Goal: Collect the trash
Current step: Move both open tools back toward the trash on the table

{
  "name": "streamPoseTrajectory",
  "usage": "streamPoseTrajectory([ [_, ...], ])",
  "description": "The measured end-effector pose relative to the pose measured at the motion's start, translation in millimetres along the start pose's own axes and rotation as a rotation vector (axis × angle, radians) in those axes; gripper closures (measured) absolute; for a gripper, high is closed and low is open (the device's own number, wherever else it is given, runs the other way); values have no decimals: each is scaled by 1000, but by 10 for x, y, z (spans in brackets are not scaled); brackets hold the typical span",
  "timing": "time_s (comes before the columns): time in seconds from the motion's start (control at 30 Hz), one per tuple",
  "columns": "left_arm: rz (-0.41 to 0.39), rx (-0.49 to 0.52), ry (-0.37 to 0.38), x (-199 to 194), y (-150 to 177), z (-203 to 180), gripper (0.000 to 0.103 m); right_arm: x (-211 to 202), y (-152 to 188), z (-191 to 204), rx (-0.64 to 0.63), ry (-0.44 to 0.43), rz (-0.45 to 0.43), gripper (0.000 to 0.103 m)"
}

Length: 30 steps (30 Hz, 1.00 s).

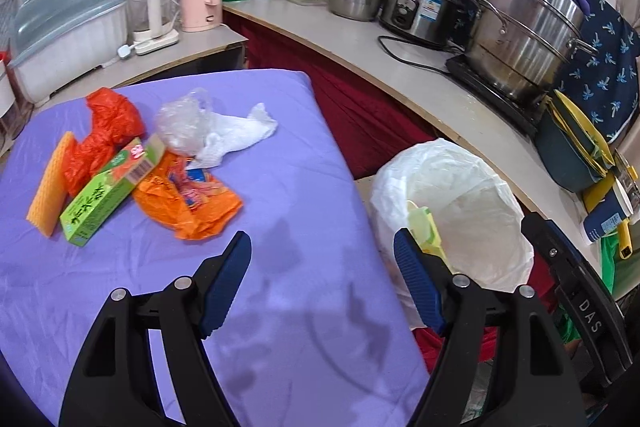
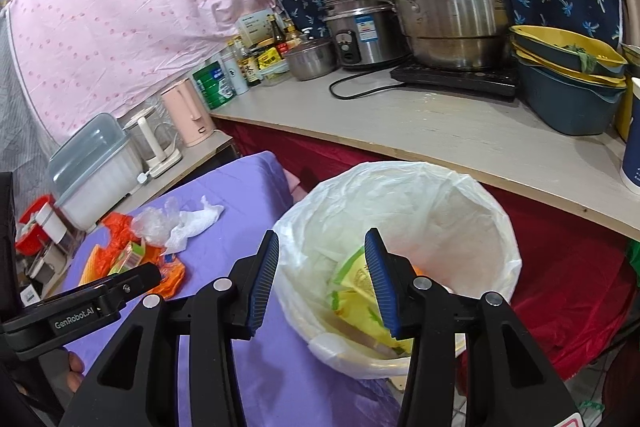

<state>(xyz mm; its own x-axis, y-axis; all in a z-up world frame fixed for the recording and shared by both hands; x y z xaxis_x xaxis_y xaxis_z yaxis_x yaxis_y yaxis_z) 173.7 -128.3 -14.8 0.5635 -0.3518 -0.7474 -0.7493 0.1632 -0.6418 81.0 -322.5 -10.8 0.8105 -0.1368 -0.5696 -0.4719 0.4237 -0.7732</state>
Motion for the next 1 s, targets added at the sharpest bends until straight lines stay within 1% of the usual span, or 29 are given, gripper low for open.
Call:
streamPoseTrajectory([
  [0.23, -8, -47, -52, -109, 73, 398, 33, 35, 70, 349, -38, -39, 18, 59],
  [0.4, -13, -98, -95, -195, 124, 781, 33, 85, 153, 637, -72, -72, 39, 59],
  [0.5, -14, -128, -117, -239, 158, 991, 28, 141, 204, 824, -94, -94, 53, 59],
  [0.53, -17, -139, -131, -259, 171, 1088, 27, 169, 224, 898, -100, -101, 60, 59],
  [0.73, -20, -189, -190, -325, 225, 1553, 26, 340, 319, 1239, -116, -155, 102, 59],
  [1.0, -29, -246, -258, -330, 212, 2069, 25, 637, 377, 1738, -170, -184, 129, 59],
])
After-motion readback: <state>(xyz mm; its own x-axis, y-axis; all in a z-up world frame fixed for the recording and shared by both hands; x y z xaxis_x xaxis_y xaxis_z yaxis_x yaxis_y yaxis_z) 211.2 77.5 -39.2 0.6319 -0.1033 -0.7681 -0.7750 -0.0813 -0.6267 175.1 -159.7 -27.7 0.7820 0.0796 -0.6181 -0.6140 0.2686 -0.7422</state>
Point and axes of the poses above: each gripper's, at about its wrist camera, not at the fingertips, and x roughly the way its jaws point, z to its left, y to its underside, the point moved 2 cm from there along x, roughly the way its jaws point
